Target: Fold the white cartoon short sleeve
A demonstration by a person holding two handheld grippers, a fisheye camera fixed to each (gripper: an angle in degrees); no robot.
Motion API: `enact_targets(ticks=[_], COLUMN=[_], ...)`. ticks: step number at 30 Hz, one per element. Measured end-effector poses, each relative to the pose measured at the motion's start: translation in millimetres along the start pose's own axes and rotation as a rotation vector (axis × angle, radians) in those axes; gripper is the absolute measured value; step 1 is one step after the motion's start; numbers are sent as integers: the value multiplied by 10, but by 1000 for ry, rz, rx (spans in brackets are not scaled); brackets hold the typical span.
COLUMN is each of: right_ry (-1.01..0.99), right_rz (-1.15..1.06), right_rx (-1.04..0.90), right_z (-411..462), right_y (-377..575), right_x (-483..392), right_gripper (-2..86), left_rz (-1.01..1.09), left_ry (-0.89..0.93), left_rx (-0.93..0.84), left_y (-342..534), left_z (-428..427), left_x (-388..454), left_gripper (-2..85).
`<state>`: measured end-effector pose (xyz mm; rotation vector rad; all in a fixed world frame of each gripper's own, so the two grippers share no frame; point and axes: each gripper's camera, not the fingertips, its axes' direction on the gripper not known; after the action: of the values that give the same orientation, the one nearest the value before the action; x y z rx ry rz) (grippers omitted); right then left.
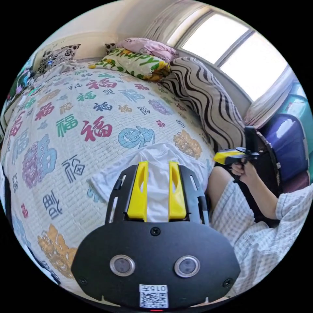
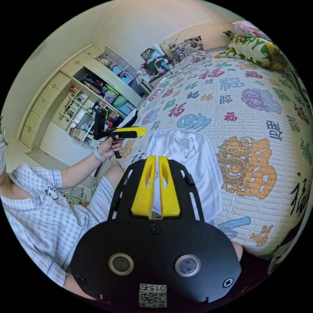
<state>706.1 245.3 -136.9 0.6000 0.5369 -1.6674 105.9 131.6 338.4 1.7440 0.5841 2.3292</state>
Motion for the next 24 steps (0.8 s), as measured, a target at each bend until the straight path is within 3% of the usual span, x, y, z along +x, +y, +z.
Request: enact_targets(ticks=[4, 8, 15, 20, 24], right_ry=[-52, -83, -112, -149, -48], right_rz=[39, 83, 76, 42, -25], right_rx=[62, 84, 80, 62, -20], right_z=[-63, -86, 48, 367, 681], right_y=[354, 583, 633, 345, -120], right_x=[306, 588, 879, 865, 775], right_gripper=[0, -3, -4, 4, 30], left_rz=[41, 72, 75, -65, -195], left_ry=[-34, -18, -47, 24, 55], left_rx=[-140, -221, 13, 63, 30], left_y=[-533, -677, 33, 427, 989], left_z=[1015, 1428, 331, -99, -174], left_x=[-160, -225, -220, -401, -406], left_gripper=[70, 23, 0, -2, -2])
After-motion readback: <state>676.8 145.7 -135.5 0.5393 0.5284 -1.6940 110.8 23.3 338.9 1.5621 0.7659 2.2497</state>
